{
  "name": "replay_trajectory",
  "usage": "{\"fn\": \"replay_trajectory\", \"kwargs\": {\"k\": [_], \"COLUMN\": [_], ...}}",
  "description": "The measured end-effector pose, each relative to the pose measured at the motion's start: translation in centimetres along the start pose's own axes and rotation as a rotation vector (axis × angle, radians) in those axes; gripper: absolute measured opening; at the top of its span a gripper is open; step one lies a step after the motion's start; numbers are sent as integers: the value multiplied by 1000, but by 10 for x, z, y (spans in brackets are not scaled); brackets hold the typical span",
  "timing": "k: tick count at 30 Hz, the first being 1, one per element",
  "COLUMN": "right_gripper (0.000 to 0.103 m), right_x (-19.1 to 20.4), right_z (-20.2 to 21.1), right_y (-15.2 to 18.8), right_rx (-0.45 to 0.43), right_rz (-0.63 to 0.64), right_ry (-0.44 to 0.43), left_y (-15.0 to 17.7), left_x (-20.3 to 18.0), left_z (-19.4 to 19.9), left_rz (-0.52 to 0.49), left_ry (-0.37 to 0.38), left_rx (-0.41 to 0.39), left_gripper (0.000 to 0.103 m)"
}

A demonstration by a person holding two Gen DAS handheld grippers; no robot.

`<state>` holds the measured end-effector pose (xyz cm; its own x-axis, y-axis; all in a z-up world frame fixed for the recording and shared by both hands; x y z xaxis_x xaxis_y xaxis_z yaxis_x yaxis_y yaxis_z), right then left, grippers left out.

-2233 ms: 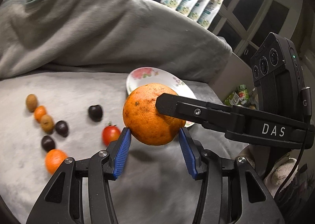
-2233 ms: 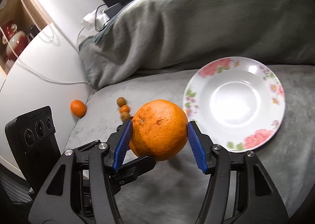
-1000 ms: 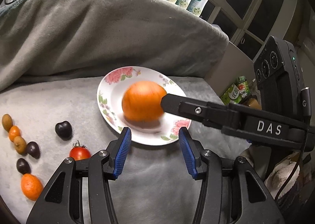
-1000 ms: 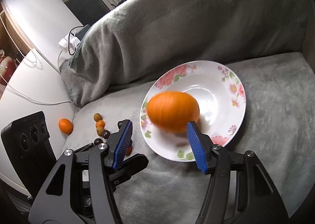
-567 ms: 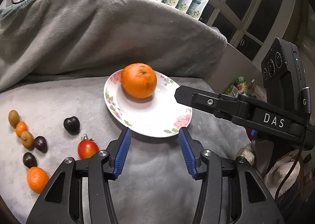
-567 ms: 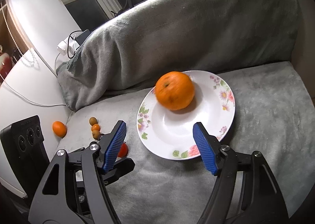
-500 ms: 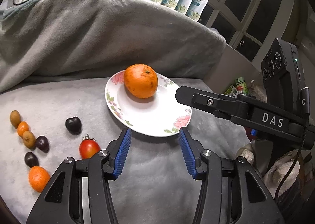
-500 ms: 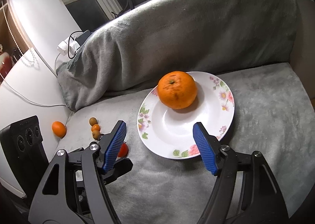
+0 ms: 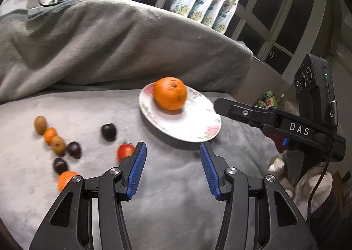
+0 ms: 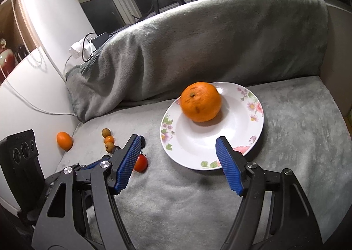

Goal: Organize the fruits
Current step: 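Withdraw the right gripper from the plate toward the remaining fruits, then grasp the red tomato with the right gripper while the left gripper approaches a brown kiwi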

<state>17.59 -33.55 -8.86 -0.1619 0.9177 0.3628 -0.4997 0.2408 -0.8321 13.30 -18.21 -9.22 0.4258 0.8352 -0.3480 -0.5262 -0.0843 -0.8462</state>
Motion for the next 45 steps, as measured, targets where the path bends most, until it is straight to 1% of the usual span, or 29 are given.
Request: {"fn": "replay_trajectory", "kwargs": {"k": [7, 14, 22, 26, 31, 33, 35, 38, 41, 43, 44, 45], "right_gripper": [73, 73, 73, 73, 73, 73, 73, 73, 73, 70, 66, 64], "right_x": [16, 36, 60, 72, 79, 80, 81, 83, 83, 84, 84, 84], "right_z": [-4, -10, -19, -25, -35, -39, -43, -48, -55, -60, -62, -64], "right_y": [5, 12, 29, 41, 55, 60, 63, 67, 69, 70, 71, 71], "right_rx": [18, 39, 68, 88, 109, 119, 126, 132, 143, 148, 154, 157], "right_rz": [34, 86, 150, 188, 215, 224, 237, 256, 264, 264, 263, 261], "right_ry": [-18, -46, -68, -72, -63, -60, -58, -56, -57, -57, -59, -61], "left_y": [3, 13, 16, 13, 10, 10, 11, 13, 14, 14, 14, 13], "left_x": [33, 66, 103, 121, 132, 134, 136, 139, 141, 143, 144, 146], "left_z": [29, 56, 69, 65, 56, 52, 48, 42, 36, 33, 31, 29], "left_rz": [-3, -19, 32, 86, 116, 117, 126, 130, 129, 137, 141, 144], "left_ry": [-67, -139, -194, -196, -192, -190, -179, -174, -164, -155, -153, -153], "left_rx": [-21, -18, -19, -17, -12, -4, 8, 27, 46, 59, 64, 67], "left_gripper": [50, 50, 50, 50, 49, 42, 41, 37, 36, 35, 34, 34]}}
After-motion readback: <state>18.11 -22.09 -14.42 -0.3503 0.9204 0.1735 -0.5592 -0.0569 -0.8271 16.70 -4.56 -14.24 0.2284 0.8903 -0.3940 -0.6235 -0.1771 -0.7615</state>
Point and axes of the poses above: each gripper's, at about its wrist camera, not at the fingertips, and z roughly against the way its jaws point, x to its left, y to its underside, the point moved 4 cm from there along -z, roughly the way its jaws point, and after that the axes turned 14 degrees about -x, right-handed, at the moved point
